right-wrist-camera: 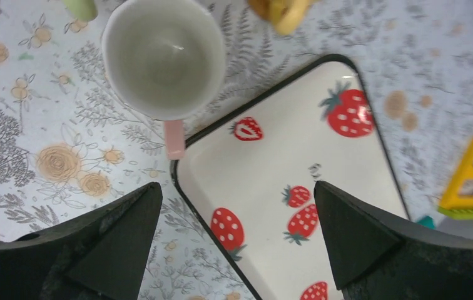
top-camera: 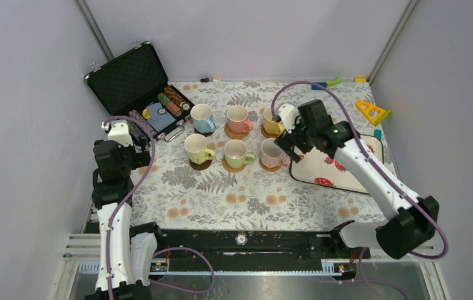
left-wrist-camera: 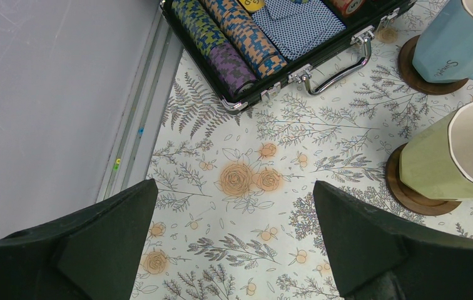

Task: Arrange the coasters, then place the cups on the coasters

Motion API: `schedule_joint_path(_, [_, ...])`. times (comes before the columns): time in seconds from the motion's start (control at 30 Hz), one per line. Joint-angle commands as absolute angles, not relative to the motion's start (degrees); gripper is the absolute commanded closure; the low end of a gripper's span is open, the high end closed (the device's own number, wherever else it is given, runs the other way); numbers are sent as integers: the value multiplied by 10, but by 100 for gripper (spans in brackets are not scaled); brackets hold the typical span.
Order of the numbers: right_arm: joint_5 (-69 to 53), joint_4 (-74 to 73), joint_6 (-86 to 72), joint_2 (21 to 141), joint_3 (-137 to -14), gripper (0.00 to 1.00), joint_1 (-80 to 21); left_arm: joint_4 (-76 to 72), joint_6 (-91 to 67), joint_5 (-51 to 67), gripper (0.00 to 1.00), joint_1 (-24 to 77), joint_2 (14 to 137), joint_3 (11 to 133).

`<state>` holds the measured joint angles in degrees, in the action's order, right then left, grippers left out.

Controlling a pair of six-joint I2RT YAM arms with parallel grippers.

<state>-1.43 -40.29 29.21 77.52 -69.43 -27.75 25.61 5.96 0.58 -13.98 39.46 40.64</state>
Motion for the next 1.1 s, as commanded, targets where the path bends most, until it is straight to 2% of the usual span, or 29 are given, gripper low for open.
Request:
schedule_joint_path(0.0, [89, -435, 275, 704, -741, 0, -281, 225, 62, 7, 1, -143, 384, 402])
schedule_joint_path(0.1, [127, -427, 266, 653, -739, 0, -281, 225, 62, 9, 1, -143, 380, 401])
schedule_joint_path(0.27, [120, -388, 213, 544, -709, 0, -281, 230, 60, 13, 1, -143, 378, 404])
schedule_joint_path(0.47, [173, -255, 172, 355, -585, 0, -281, 232, 60, 12, 1, -143, 355, 403])
schedule_joint_path(0.67, [174, -212, 156, 152, -493, 0, -273, 249, 76, -47, 1, -143, 328, 432])
schedule_joint_path(0.87, [264, -262, 183, 102, -528, 2, -265, 333, 149, -54, 1, -143, 247, 504])
schedule_joint_path(1.07, [269, -285, 192, 89, -558, 2, -256, 403, 131, -24, 1, -143, 215, 515])
